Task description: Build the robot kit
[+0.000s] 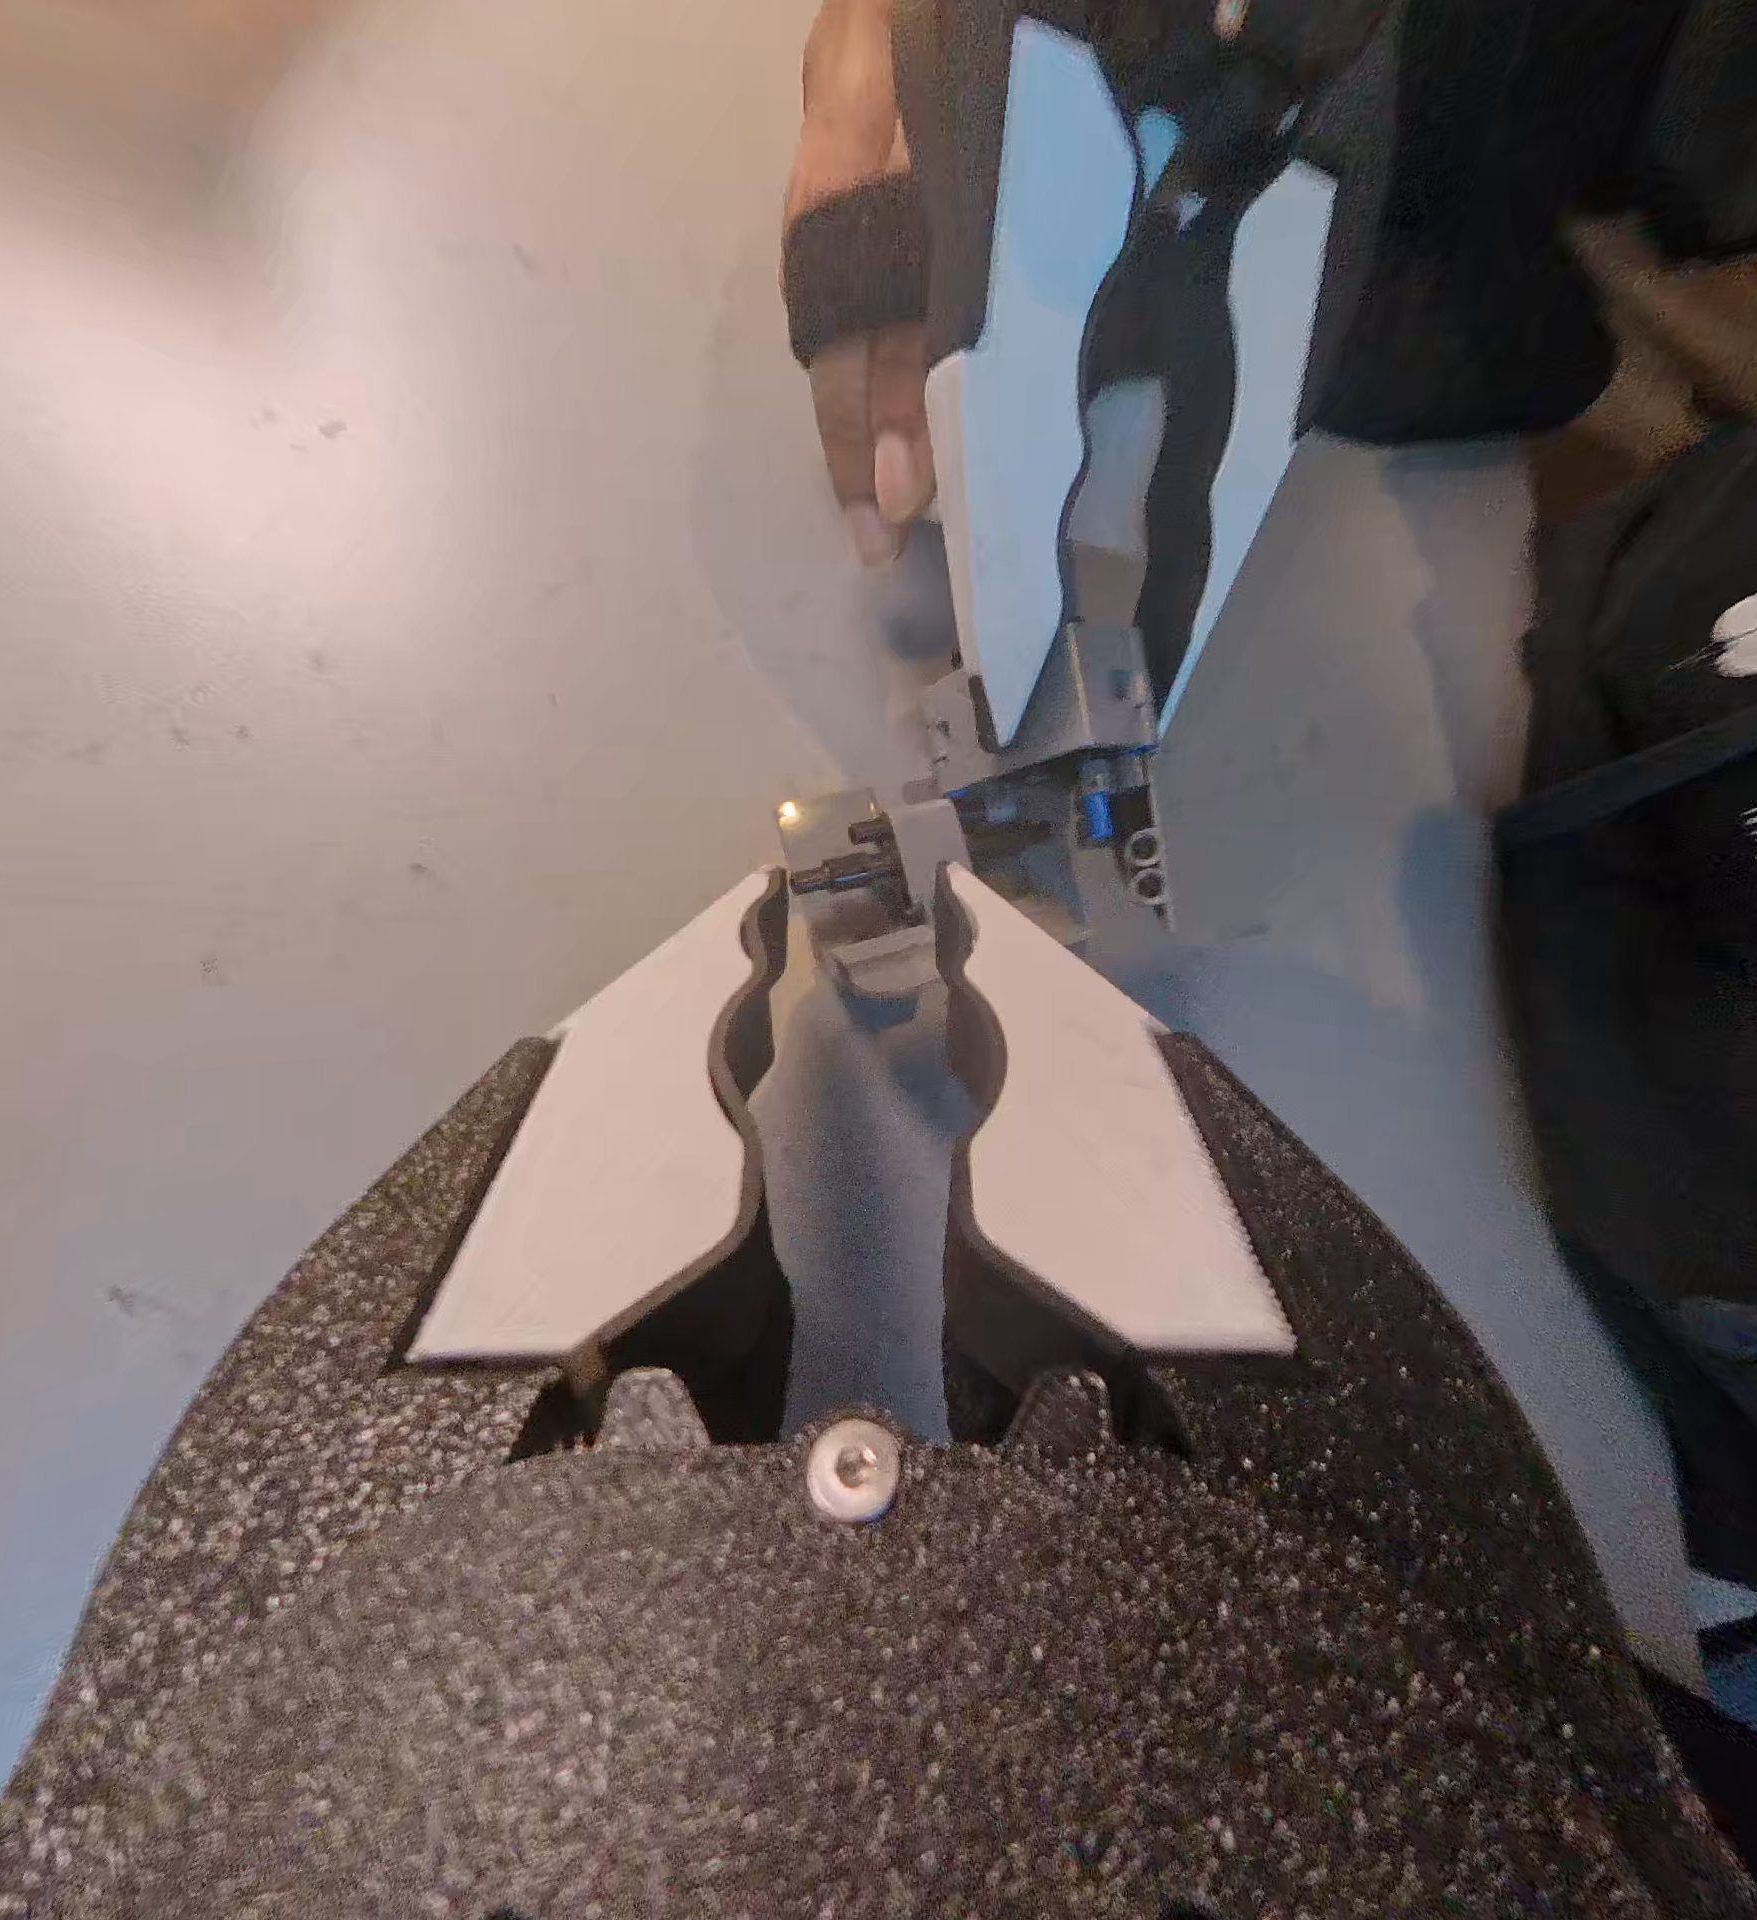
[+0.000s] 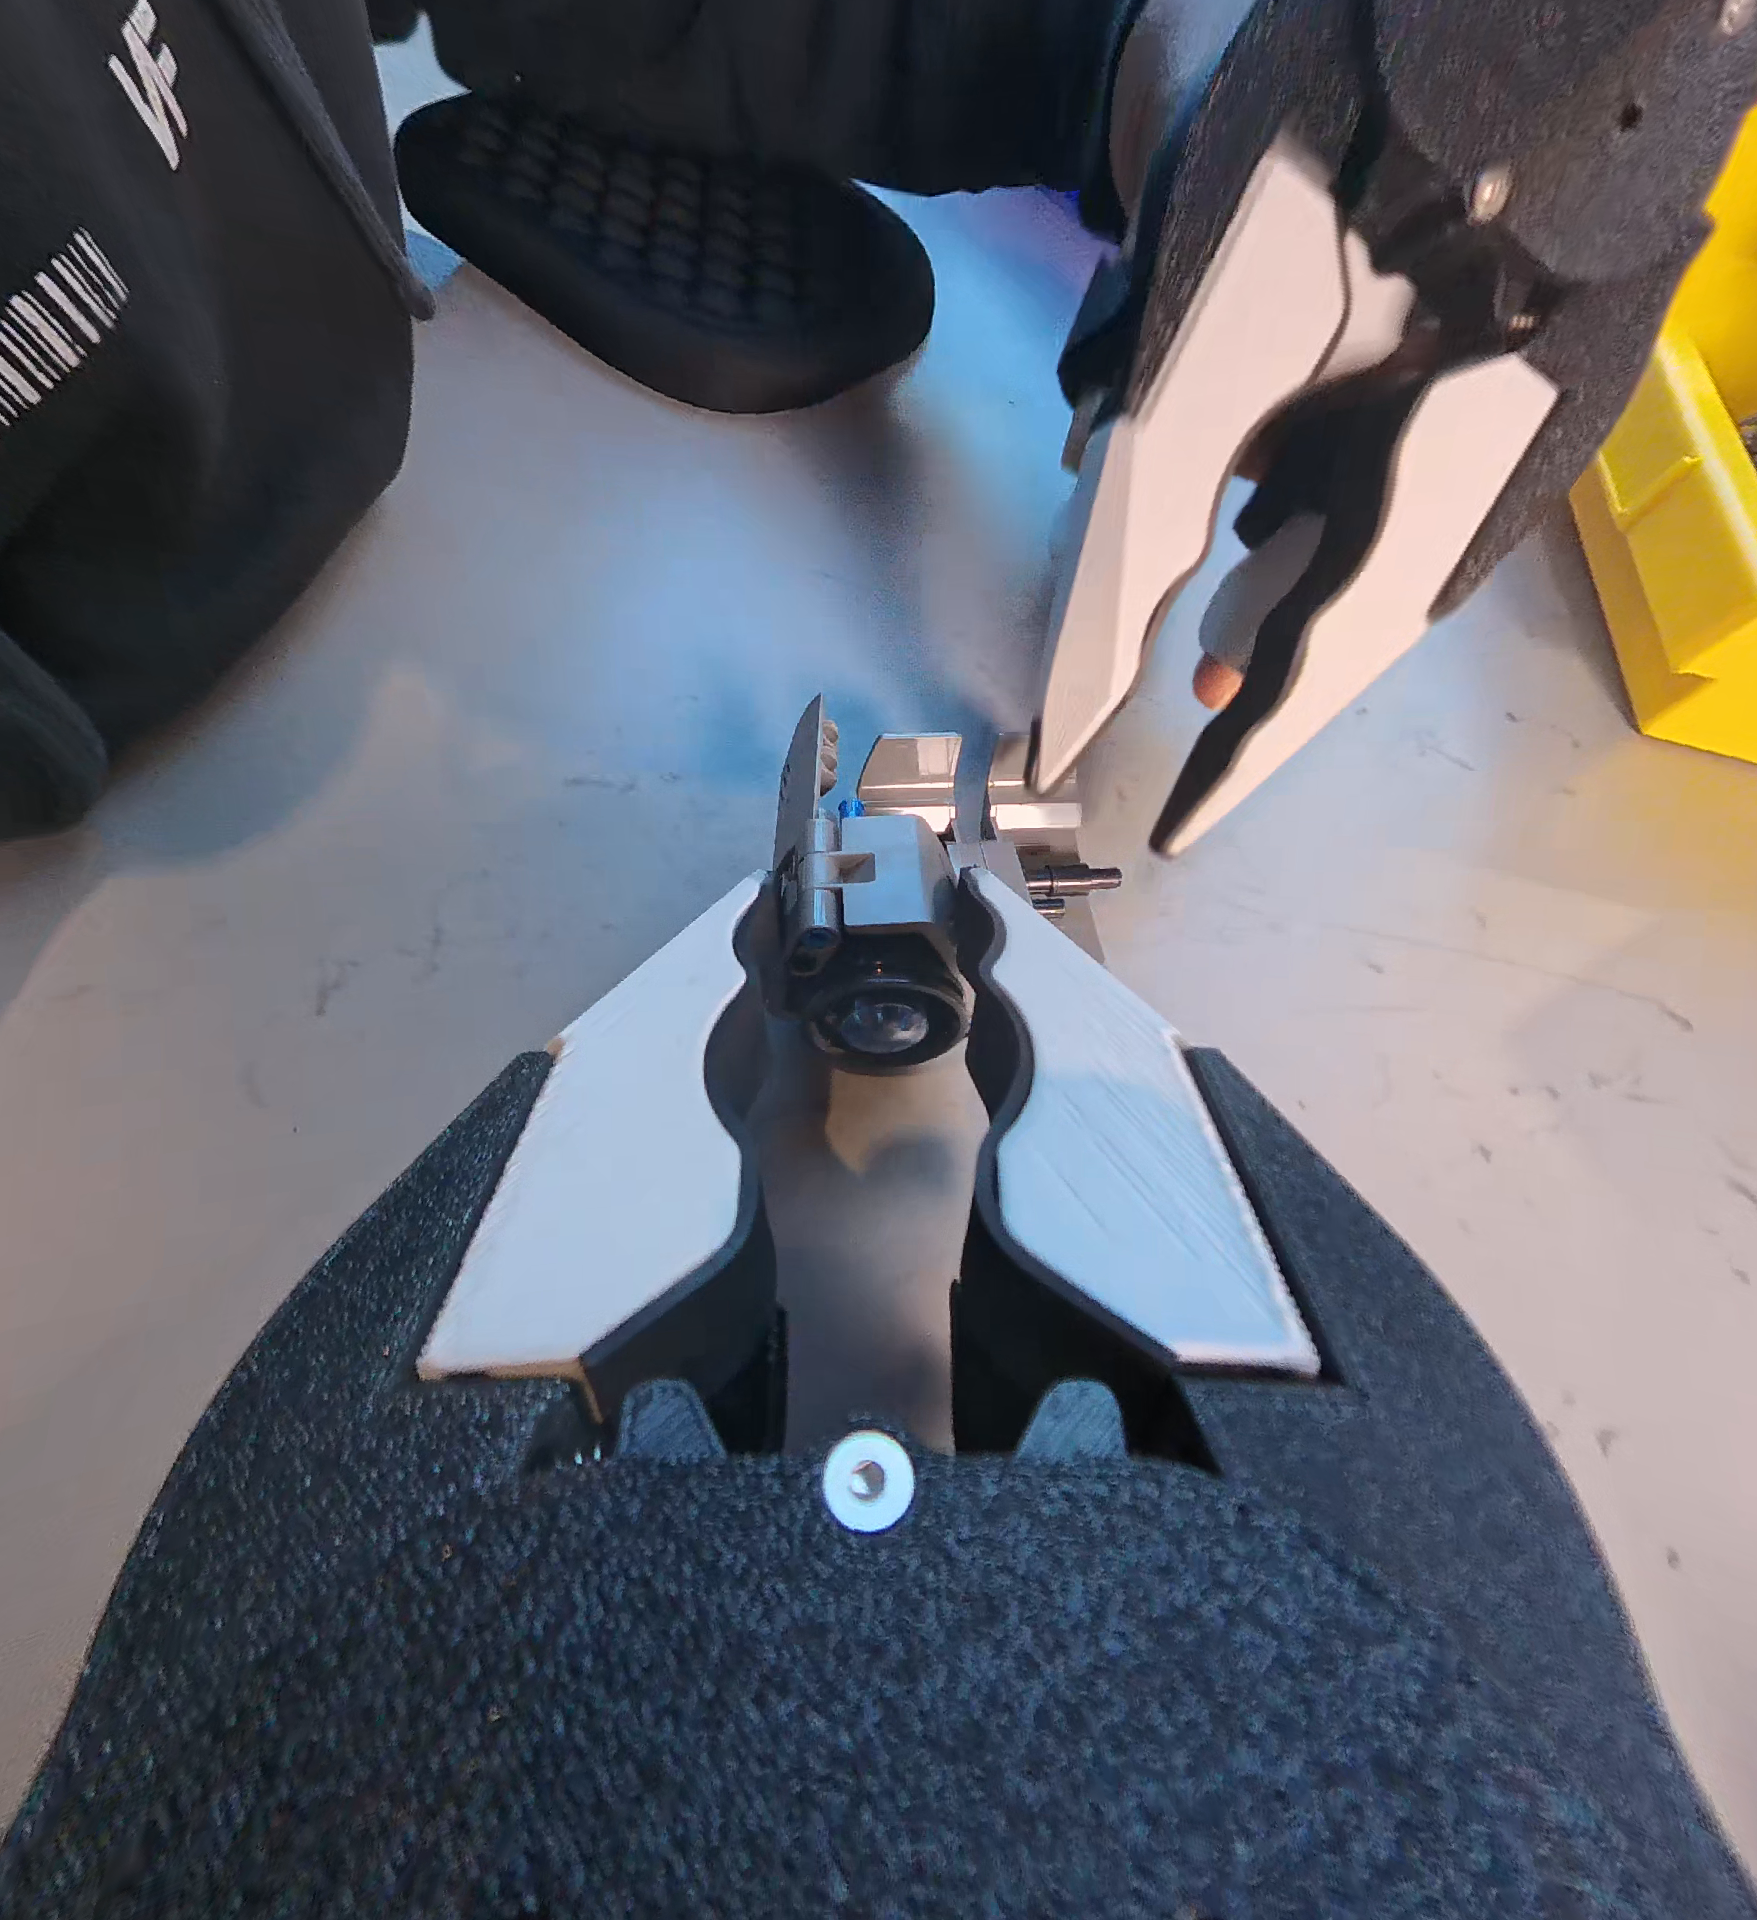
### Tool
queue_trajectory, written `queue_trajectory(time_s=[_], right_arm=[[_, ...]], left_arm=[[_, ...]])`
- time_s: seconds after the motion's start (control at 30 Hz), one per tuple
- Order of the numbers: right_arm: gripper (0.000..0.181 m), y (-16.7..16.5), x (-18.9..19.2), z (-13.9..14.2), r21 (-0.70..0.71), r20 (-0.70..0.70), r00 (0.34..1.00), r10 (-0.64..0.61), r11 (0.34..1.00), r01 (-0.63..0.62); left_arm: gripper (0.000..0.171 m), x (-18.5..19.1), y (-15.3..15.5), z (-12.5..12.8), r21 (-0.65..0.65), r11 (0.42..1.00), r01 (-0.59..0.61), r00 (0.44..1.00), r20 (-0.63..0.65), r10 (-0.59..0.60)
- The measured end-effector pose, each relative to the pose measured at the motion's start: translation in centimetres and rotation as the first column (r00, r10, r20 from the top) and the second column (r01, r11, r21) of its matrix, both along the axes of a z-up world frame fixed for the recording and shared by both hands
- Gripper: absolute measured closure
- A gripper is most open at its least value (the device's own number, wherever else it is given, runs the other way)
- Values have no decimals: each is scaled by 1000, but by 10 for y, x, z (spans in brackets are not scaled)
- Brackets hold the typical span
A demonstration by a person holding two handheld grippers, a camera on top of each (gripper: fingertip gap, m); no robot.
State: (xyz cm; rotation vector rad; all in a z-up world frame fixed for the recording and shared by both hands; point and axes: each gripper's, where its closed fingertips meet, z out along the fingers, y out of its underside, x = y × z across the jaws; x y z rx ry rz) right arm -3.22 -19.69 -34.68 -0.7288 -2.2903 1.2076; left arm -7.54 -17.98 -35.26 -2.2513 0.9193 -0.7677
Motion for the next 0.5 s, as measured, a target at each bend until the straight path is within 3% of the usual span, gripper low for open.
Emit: queue_trajectory(time_s=[0.17, 0.5], right_arm=[[148, -1, -3, 0, 18, -18, 999, 31, 999, -30], [148, -1, -4, 1, 2, -11, 998, 65, 998, -65]], left_arm=[[141, 4, -2, -15, -140, 984, 111, 992, -47, -118], [146, 5, -1, -18, -131, 968, 214, 975, -36, -221]])
